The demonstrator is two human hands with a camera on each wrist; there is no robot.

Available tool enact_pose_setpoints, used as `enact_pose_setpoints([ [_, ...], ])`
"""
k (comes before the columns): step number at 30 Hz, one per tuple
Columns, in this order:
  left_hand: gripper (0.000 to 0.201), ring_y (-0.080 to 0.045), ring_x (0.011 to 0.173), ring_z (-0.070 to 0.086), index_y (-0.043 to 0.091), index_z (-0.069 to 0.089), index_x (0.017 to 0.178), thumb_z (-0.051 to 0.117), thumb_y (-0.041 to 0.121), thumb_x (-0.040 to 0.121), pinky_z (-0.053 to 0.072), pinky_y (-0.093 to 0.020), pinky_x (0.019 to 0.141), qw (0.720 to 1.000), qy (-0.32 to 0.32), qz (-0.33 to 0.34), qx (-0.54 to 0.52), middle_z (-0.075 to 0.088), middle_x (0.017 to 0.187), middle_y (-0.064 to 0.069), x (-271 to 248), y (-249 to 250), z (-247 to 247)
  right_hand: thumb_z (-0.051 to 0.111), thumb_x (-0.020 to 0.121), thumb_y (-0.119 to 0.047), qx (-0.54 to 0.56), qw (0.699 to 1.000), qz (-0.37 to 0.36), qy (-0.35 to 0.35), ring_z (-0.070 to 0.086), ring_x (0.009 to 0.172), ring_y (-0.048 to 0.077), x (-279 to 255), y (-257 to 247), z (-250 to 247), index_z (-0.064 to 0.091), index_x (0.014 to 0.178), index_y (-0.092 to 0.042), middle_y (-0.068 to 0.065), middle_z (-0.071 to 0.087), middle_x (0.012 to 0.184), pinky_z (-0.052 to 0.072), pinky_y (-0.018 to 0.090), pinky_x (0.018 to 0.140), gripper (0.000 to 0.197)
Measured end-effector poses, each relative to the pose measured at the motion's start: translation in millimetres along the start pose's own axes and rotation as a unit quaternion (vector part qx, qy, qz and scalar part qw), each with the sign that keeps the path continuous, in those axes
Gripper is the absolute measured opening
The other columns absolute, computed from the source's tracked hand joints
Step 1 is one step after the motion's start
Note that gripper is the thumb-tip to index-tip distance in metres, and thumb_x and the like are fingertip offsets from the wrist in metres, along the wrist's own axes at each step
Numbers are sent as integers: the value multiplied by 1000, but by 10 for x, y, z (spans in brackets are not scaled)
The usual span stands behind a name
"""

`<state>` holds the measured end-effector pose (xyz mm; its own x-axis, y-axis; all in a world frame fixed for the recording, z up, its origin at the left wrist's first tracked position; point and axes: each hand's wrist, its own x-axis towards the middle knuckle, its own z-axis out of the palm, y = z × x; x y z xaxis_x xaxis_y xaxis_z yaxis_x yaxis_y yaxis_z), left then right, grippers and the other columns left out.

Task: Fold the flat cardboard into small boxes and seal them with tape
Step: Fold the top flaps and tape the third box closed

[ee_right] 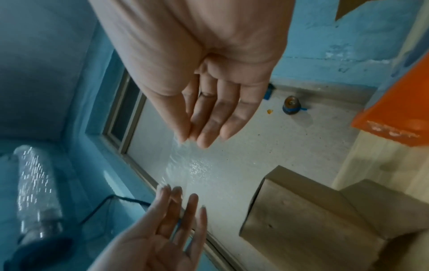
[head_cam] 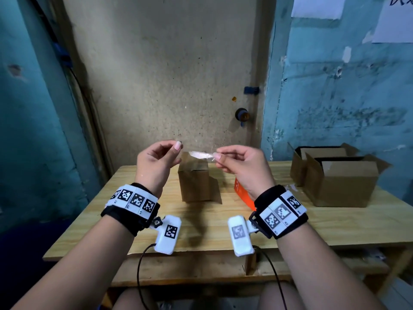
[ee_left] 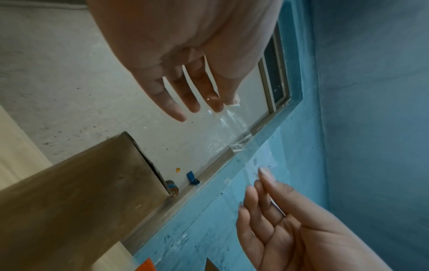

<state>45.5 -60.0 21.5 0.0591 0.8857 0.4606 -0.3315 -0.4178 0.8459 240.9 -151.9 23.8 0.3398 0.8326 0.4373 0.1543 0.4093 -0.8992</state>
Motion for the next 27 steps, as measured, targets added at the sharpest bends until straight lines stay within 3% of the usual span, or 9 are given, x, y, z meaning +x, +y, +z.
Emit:
enact_pose_setpoints([
  [4, 2, -10, 86, 66, 14, 74, 91, 73, 13, 92, 59, -33, 84, 1000, 22, 8, 8, 72, 89, 1, 10, -54, -10, 86, 85, -14, -66, 995, -74, 14, 74, 100, 13, 36, 80, 105, 79, 81, -25, -4, 77, 103, 58, 29, 94, 14],
  [7, 2, -6, 87, 66, 14, 73, 92, 72, 15, 94, 58, -31, 80, 999, 36, -1, -2, 72, 89, 2, 21, -70, -26, 84, 86, -4, 13, 1000, -25, -8, 77, 97, 20, 53, 132, 160, 76, 90, -12, 7, 80, 102, 61, 34, 90, 12],
  [11, 2, -5, 87, 67, 15, 73, 92, 72, 16, 93, 55, -29, 76, 999, 42, -3, 0, 73, 88, 3, 15, -92, -89, 82, 85, 1, 31, 999, -2, -18, 75, 89, 21, 30, 164, 183, 75, 98, -4, 21, 77, 98, 61, 24, 77, 16],
  [17, 4, -8, 90, 67, 16, 75, 94, 73, 19, 93, 56, -32, 79, 999, 41, 4, 17, 74, 92, 1, -21, -122, -188, 81, 86, 2, 20, 998, -9, -58, 75, 86, 20, -25, 141, 158, 75, 105, -7, 23, 75, 98, 60, 22, 77, 22],
  [23, 6, -8, 89, 67, 16, 76, 95, 74, 22, 93, 54, -31, 76, 998, 51, 10, 29, 74, 93, 0, -32, -103, -218, 79, 89, 2, -36, 995, -34, -85, 71, 82, 16, -70, 88, 117, 76, 110, -12, 16, 72, 91, 60, 35, 90, 25],
  [27, 9, -10, 86, 67, 15, 77, 96, 75, 22, 91, 55, -33, 78, 997, 52, 35, 39, 76, 90, 1, -74, -79, -199, 76, 92, -1, -83, 992, -49, -87, 66, 75, 9, -136, 8, 72, 75, 111, -20, 18, 70, 90, 55, 25, 80, 26],
])
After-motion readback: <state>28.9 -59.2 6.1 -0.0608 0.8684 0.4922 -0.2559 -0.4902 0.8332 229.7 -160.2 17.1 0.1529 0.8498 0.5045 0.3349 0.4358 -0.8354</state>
